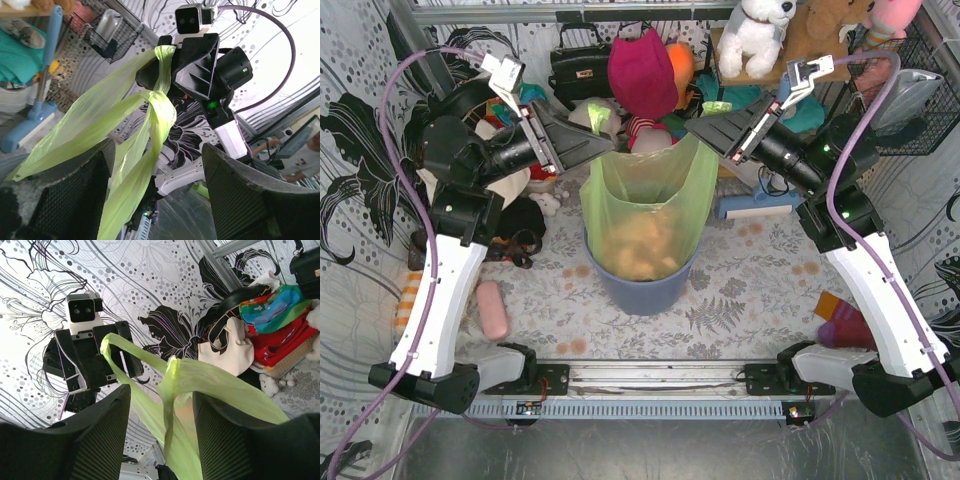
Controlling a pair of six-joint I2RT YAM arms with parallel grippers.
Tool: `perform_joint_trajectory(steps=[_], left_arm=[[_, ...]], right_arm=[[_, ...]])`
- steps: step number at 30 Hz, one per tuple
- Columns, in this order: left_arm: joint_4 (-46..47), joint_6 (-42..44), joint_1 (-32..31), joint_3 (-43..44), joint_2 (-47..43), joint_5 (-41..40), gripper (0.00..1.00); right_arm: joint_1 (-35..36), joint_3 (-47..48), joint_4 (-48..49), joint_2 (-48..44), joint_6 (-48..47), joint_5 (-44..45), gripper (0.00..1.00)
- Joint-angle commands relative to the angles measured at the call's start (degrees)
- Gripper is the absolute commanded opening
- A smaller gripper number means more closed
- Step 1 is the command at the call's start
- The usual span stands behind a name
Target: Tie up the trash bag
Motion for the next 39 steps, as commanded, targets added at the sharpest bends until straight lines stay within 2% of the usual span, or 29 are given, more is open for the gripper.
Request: perform_joint_trajectory(steps=[1,8,14,16,22,27,29,31,35,39], left_arm=[[-4.4,6.3,2.5,3.2,-3.4,0.1,0.79],[-13.8,11.5,5.2,13.8,-1.3,1.0,0.81],[-14.0,11.9,5.7,14.2,-3.1,0.6,0.81],[-11.5,9.4,5.8,14.7,-3.8,0.2,0.81],[7.8,-6.1,5.8,14.0,-4.8,1.1,0.80],[10.4,-8.7,4.4,12.8,-4.8,-0.6,0.79],[10.2,-7.8,1.4,12.2,-4.5,-2.4,0.79],[7.2,-4.3,-4.5,13.0,-3.3,-4.8,0.78],[-6.1,8.6,-19.4,18.1,1.1,-12.3,0.77],[-10.0,15.4,-25.8,18.3,2.3,-18.6,0.76]], right_arm=[[0.2,1.1,2.2,-1.7,-1.9,0.6,0.55],[0.2,8.6,-9.7,-1.6,-8.5,2.9,0.61],[0.2,14.7,-22.7,-3.1,-16.6,8.3,0.67],[0.2,16.2,-25.4,-3.4,-18.2,10.2,0.66],[0.2,17.7,-27.4,-3.0,-20.7,12.1,0.56],[0.2,19.1,-27.4,-1.5,-21.4,12.3,0.51],[0.2,19.4,-27.3,-1.0,-21.4,12.3,0.49],[0.2,19.7,-27.3,-0.7,-21.3,12.3,0.49],[0.1,20.0,-27.0,-0.4,-21.1,12.4,0.49],[0.2,20.4,-26.7,-0.2,-22.4,12.6,0.48]])
